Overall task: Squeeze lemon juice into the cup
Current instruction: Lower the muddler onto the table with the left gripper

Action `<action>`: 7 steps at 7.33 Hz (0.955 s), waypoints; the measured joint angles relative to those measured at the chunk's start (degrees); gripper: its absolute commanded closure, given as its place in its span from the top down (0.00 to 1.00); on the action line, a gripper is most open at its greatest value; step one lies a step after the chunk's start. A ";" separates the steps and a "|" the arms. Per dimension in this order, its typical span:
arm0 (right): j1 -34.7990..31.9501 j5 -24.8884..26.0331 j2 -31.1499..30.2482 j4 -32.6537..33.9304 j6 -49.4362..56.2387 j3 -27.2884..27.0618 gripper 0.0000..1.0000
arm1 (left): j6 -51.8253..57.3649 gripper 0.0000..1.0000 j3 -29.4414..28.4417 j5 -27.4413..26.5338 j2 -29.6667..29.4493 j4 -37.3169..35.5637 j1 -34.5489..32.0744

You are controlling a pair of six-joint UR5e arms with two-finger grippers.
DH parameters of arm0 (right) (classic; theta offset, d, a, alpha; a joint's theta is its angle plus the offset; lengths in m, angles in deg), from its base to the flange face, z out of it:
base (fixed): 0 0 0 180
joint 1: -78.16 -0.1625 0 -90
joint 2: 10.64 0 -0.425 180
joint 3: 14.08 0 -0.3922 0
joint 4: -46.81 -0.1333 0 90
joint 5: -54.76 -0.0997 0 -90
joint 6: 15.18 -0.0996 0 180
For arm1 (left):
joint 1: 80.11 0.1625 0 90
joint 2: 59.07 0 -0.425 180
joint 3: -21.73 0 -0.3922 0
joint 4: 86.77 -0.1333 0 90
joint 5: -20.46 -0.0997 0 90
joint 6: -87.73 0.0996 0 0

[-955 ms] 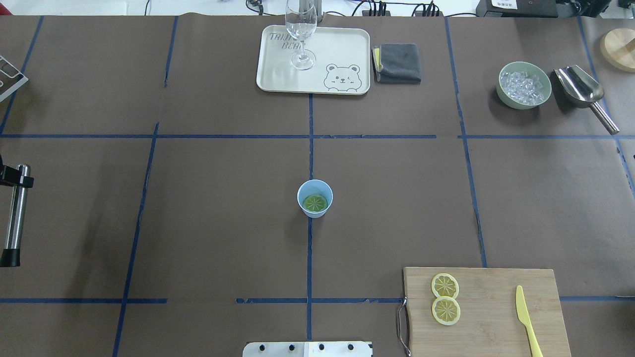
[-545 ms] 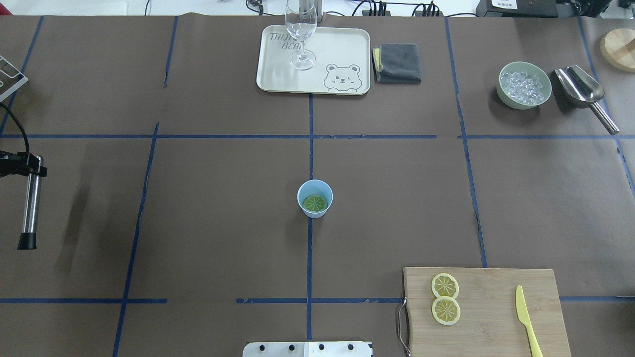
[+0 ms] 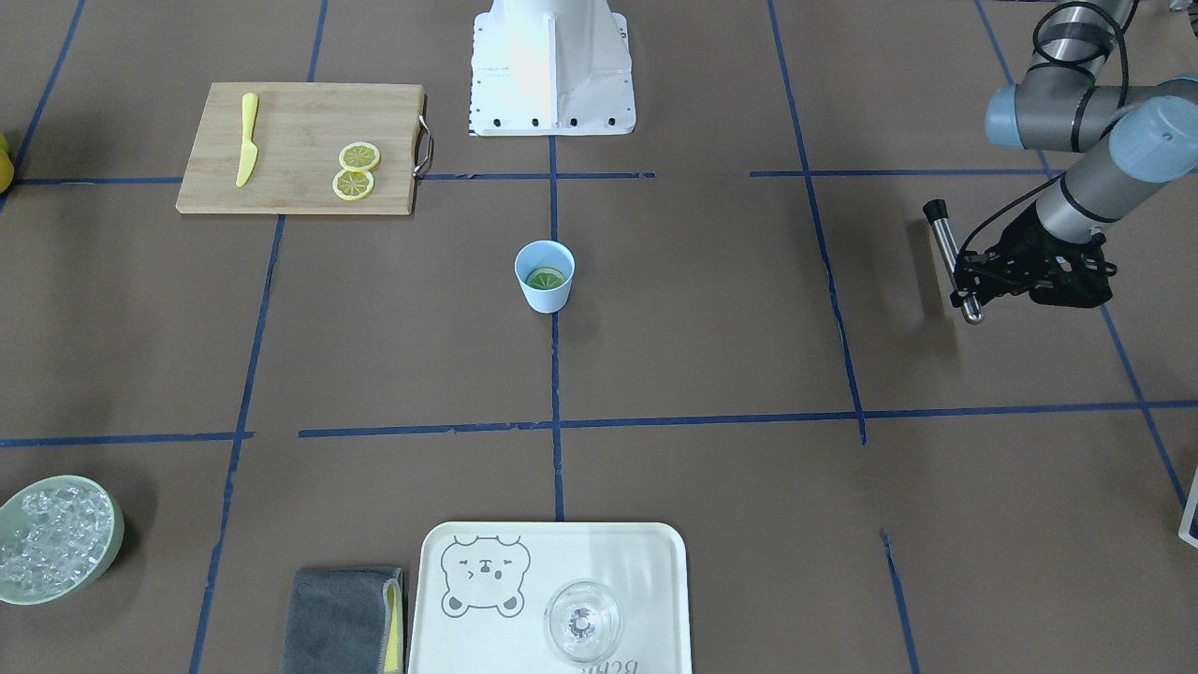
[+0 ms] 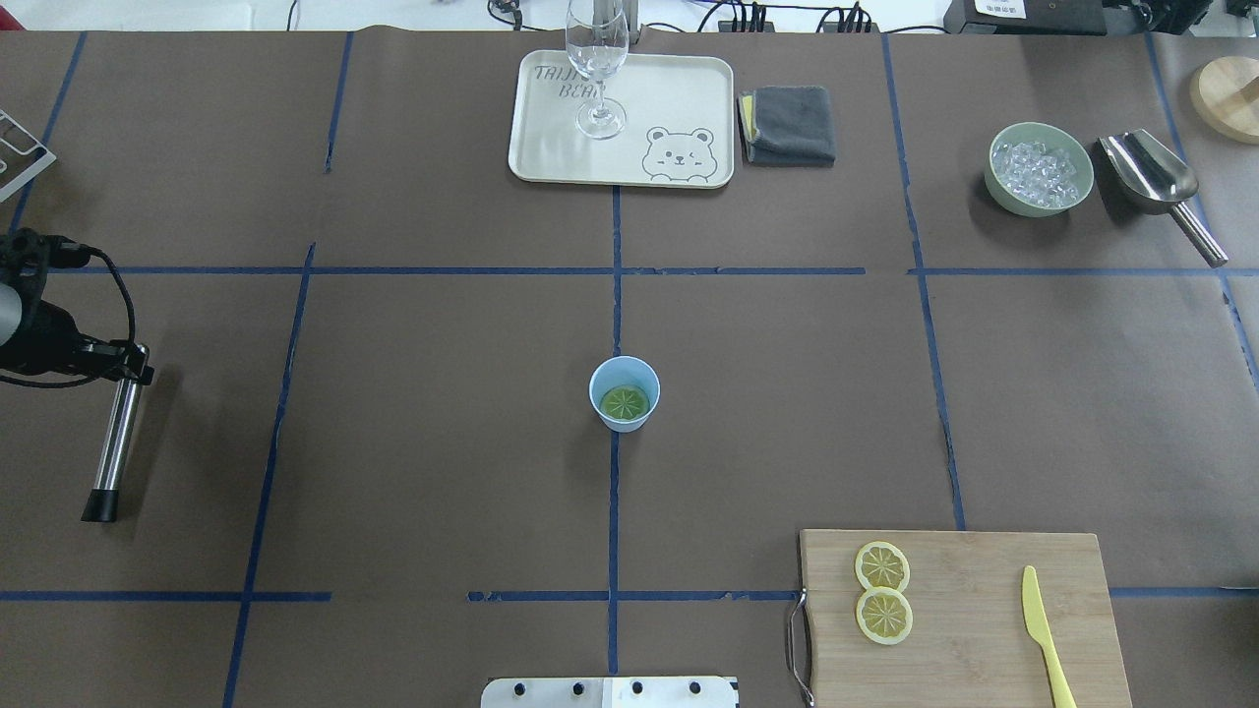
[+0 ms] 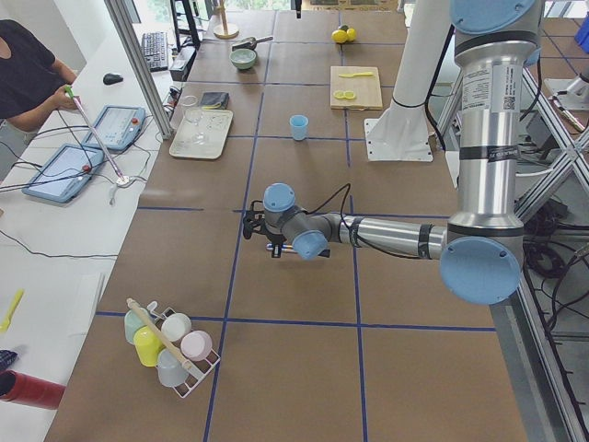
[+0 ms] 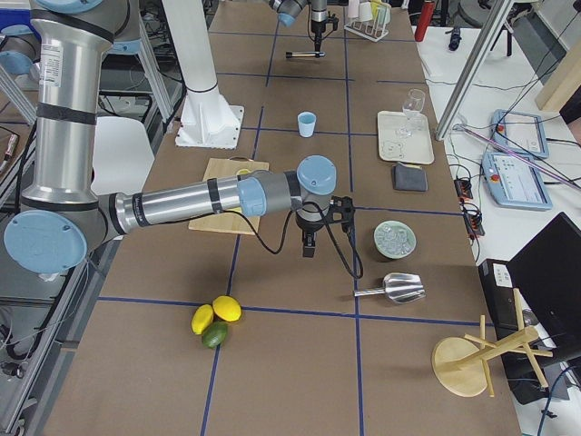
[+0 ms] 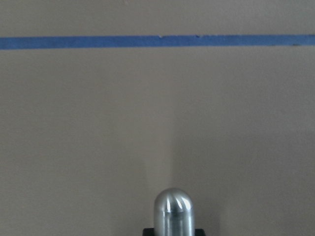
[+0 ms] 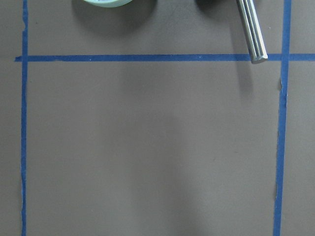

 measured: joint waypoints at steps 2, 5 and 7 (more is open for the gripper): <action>0.00 -0.55 -0.01 0.00 -0.01 0.10 1.00 | -0.03 0.00 -0.91 -0.01 -0.70 -0.03 0.22; 0.00 -0.79 0.00 0.00 -0.07 0.12 1.00 | -0.27 0.47 -1.74 -0.09 -1.12 -0.06 0.18; 0.00 -0.83 -0.01 0.00 -0.10 0.10 1.00 | -0.26 0.75 -1.84 -0.10 -1.15 -0.26 0.17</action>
